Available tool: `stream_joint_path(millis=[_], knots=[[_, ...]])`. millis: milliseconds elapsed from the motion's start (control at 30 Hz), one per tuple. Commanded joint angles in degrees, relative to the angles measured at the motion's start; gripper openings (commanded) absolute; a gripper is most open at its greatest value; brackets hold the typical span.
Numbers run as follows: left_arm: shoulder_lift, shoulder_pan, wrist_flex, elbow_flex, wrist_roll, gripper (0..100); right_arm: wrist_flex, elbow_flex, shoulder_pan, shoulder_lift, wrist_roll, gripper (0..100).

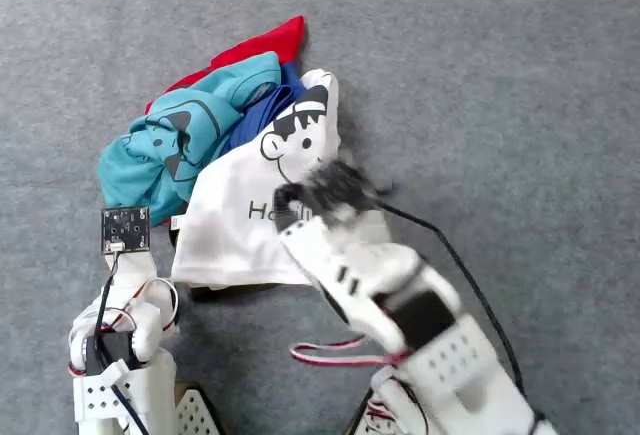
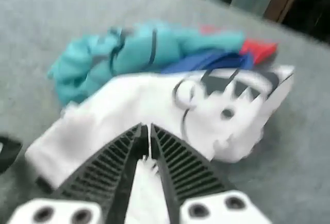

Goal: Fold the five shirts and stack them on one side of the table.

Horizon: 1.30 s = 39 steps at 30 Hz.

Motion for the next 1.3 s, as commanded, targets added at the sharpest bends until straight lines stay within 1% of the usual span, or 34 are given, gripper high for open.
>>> stream_joint_path(millis=[0, 67, 133, 200, 367, 433, 500, 667, 767, 867, 967, 1000, 1067, 1133, 1267], knots=[[-0.26, 0.4, -0.62, 0.84, -0.26, 3, -0.62, -6.11, -1.67, 10.77, -5.36, 2.2], [-0.26, 0.4, -0.62, 0.84, -0.26, 3, -0.26, -8.57, -1.58, 15.87, -5.01, 2.3], [-0.26, 0.4, -0.62, 0.84, -0.26, 3, -0.26, -11.03, -0.53, 20.53, -4.31, 5.3], [-0.26, 0.4, -0.62, 0.84, -0.26, 3, -0.18, -12.97, 0.09, 24.57, -4.57, 12.9], [-0.26, 0.31, -0.62, 0.84, -0.26, 3, 3.43, -16.22, 0.18, 31.78, -4.57, 37.2], [-0.26, 0.31, -0.62, 0.84, -0.26, 3, 4.04, -17.54, 0.18, 33.89, -4.57, 43.9], [-0.26, 0.31, -0.62, 0.84, -0.26, 3, 3.87, -18.59, 0.18, 35.91, -4.57, 46.8], [-0.26, 0.31, -0.62, 0.84, -0.26, 3, 3.6, -21.41, 0.26, 43.3, -4.57, 42.7], [-0.26, 0.31, -0.62, 0.84, -0.26, 3, 1.67, -23.69, 0.44, 49.01, -4.57, 36.8], [-0.26, 0.31, -0.62, 0.84, -0.26, 3, 0.79, -26.07, 0.44, 53.14, -4.57, 24.4], [-0.26, 0.4, -0.62, 0.84, -0.26, 3, 0.7, -27.74, 0.53, 55.08, -4.57, 5.4], [-0.26, 0.4, -0.62, 0.84, -0.26, 3, 0.62, -28.0, 0.97, 55.16, -4.48, 0.5], [-0.26, 0.4, -0.62, 0.84, -0.26, 3, 0.97, -28.26, 2.46, 55.08, -4.48, 4.7], [-0.26, 0.4, -0.62, 0.84, -0.26, 3, 0.97, -28.62, 4.4, 54.73, -4.48, 1.5], [-0.26, 0.4, -0.62, 0.84, -0.26, 3, 4.31, -29.67, 7.38, 49.36, -4.4, 1.3]])
